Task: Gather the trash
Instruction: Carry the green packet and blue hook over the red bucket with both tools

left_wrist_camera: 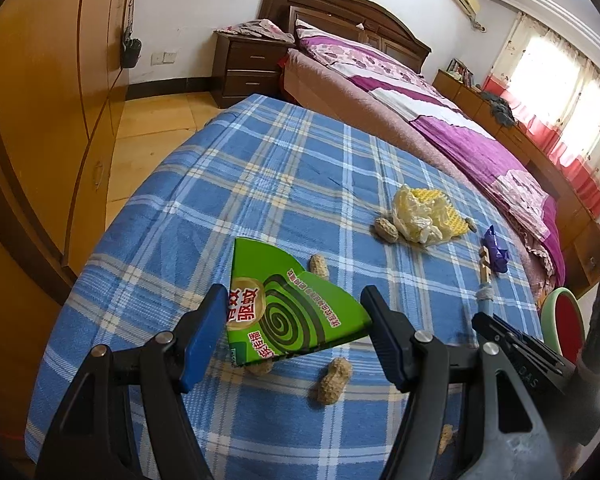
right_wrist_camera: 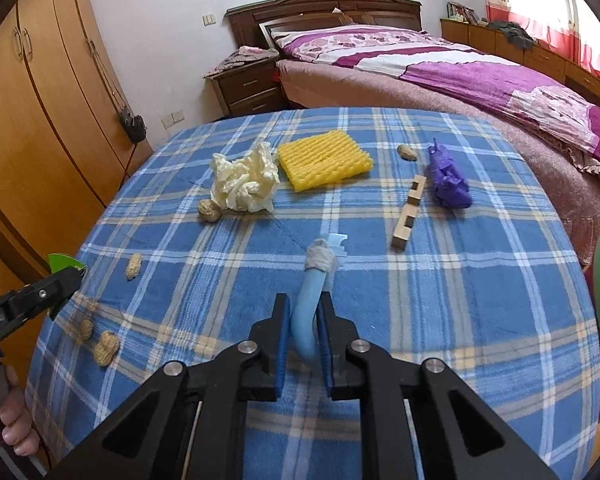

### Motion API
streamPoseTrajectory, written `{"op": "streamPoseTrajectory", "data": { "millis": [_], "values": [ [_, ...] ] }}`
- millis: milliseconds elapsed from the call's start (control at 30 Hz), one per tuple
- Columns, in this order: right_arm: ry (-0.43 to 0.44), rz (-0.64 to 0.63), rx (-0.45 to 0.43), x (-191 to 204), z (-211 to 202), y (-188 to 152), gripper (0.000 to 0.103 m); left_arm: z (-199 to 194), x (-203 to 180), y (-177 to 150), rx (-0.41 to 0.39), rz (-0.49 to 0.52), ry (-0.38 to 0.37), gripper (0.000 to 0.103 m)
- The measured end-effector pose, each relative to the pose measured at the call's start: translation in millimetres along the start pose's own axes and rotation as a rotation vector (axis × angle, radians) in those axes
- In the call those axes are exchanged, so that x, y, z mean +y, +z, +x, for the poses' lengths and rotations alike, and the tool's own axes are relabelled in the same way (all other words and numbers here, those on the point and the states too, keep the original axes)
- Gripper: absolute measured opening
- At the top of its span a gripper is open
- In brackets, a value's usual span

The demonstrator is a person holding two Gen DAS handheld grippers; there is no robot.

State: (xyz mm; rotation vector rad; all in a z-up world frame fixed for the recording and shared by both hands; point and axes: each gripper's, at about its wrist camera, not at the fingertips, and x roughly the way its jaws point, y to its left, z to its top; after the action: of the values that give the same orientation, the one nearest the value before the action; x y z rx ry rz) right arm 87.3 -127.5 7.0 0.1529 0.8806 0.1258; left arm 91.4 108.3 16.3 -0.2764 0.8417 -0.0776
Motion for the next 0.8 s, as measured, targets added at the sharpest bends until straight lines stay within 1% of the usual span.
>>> {"op": "streamPoseTrajectory", "data": {
  "millis": [367, 800],
  "values": [
    [0.017, 0.053, -0.070, -19, -47, -6, 0.016, -10, -17, 0, -0.009, 0.030, -0.032, 0.069],
    [-0.005, 0.124, -0.152, -52, -102, -19, 0.016, -25, -51, -6, 0.004, 0.070, -0.129, 0.069]
  ]
}}
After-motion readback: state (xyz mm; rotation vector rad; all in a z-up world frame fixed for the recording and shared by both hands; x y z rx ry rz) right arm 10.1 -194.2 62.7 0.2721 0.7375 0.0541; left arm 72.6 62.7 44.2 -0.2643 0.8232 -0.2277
